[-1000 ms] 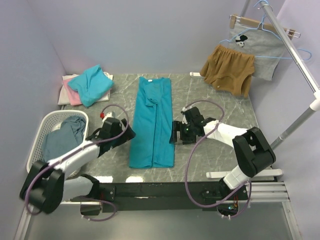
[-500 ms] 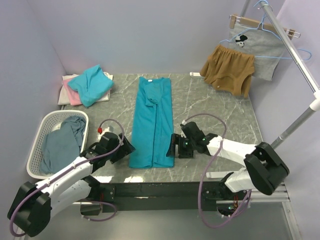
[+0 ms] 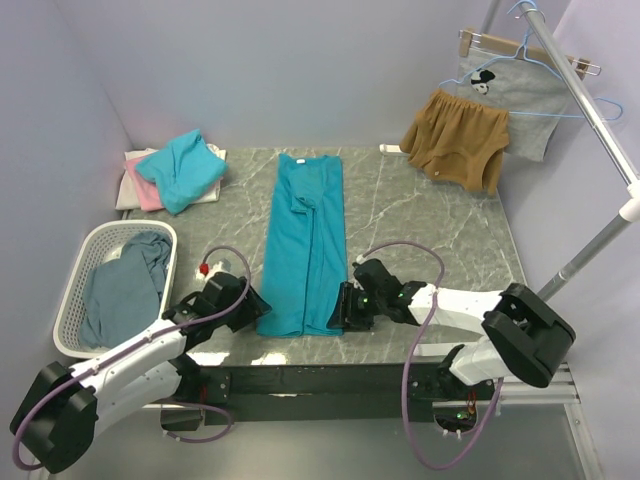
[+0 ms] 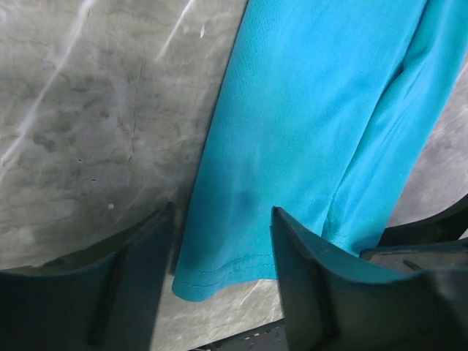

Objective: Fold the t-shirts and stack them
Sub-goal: Grab the bottom of the folded rectangular tshirt with both arms

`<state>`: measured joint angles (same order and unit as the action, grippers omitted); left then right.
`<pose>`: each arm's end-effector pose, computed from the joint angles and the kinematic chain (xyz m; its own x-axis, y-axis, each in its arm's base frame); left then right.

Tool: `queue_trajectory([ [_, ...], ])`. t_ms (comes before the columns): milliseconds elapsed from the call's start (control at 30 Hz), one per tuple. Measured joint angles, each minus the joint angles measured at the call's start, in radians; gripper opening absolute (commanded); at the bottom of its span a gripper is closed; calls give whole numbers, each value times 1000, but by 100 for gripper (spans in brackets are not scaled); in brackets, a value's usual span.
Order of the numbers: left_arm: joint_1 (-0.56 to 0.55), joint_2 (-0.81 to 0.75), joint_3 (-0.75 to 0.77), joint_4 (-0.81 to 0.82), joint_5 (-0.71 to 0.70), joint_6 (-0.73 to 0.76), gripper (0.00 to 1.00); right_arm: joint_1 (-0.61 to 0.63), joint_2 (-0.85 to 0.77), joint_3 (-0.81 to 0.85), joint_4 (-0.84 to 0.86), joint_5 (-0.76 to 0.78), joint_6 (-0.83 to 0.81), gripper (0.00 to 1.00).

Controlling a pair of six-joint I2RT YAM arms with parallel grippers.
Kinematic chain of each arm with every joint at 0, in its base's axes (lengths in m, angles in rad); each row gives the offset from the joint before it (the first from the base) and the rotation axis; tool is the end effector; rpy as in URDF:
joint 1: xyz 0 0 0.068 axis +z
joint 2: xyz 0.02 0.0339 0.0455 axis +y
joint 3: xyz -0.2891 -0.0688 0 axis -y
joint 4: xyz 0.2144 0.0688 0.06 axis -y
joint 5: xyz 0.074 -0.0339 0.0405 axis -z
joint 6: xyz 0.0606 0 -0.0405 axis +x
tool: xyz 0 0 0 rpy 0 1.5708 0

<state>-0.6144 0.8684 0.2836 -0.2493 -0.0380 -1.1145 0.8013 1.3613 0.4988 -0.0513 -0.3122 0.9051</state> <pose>0.1121 -0.0762 0.1662 -0.7651 -0.5581 -0.3213 -0.2987 0.7496 -0.5907 0.1434 0.1748 0.1682 -0.9805 0.0635 -0.1859 -0.0695 0.7730 0.6306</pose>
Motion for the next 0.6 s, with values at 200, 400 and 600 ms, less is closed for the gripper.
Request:
queue_trajectory([
  [200,-22,33,-7,32,7,-20,35,19,23,5,18,8,23,37],
  [400,-43,53,-18,40,7,-32,25,21,14,5,-7,42,30,32],
  [600,-52,29,-13,25,8,-32,62,24,-5,6,-30,63,39,53],
])
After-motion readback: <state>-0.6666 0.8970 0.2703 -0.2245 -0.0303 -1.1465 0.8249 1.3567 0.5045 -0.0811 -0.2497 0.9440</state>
